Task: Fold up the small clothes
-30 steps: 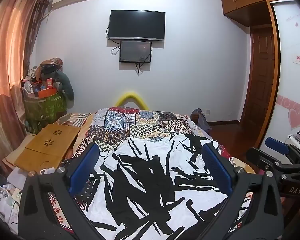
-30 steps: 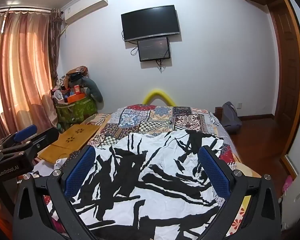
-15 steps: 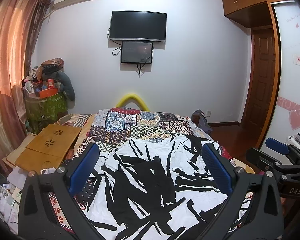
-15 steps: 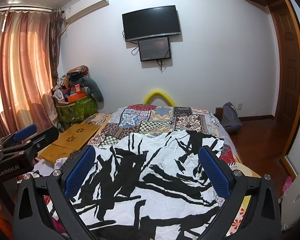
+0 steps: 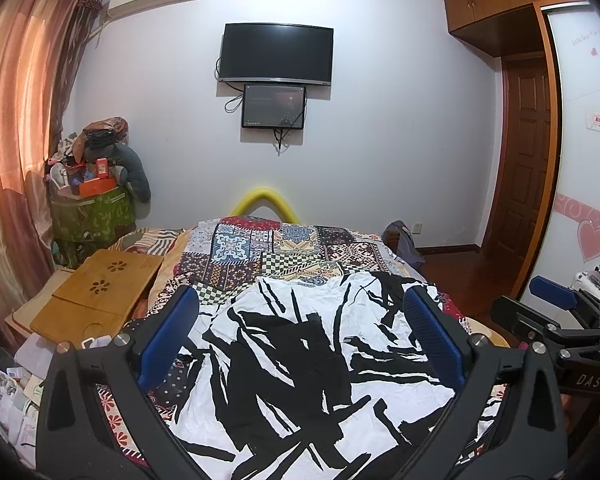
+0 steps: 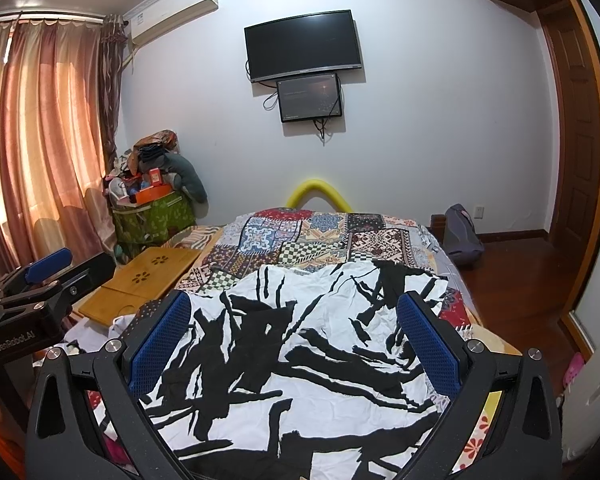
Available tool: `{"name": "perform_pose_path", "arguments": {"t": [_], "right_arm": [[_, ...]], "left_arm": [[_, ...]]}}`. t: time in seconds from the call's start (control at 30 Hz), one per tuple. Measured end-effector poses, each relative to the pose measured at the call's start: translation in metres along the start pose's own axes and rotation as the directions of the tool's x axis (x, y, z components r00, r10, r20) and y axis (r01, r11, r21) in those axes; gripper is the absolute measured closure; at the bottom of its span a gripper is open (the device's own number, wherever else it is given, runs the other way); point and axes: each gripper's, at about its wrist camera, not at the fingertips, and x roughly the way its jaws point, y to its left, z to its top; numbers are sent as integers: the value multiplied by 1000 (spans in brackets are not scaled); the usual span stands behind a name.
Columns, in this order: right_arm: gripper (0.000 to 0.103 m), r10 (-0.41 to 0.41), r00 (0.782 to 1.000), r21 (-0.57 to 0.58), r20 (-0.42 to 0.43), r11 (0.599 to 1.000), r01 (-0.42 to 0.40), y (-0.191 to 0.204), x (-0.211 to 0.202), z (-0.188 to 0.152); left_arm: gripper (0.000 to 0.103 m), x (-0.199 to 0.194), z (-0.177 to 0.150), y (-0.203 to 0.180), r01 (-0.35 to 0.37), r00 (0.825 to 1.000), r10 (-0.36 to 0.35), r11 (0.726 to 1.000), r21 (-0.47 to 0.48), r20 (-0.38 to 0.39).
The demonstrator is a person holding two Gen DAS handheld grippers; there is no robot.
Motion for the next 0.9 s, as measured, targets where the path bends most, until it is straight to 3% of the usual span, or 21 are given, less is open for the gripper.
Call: {"name": "perform_pose_path", "arguments": {"t": [0.23,0.47,0.73,0.9], "right_arm": [[0,-1,1000,-2,-8,1000,1,2,3,-1],[0,-30,999,-7,-26,1000,30,-3,13,-2],[1,-9,996,12,-85,1000,10,-17,52,-2],[1,-8,989,3,-145,1000,9,-24,88,-3]], "left_arm": [[0,0,-1,0,10,1000,-10,1000,-3,11],[0,17,-3,1,7,999,-6,1000,19,-47],[0,68,-7,26,-46,995,47,999,7,-92],[0,118,-11,59,-63,985,57,998,-31,-163]]}}
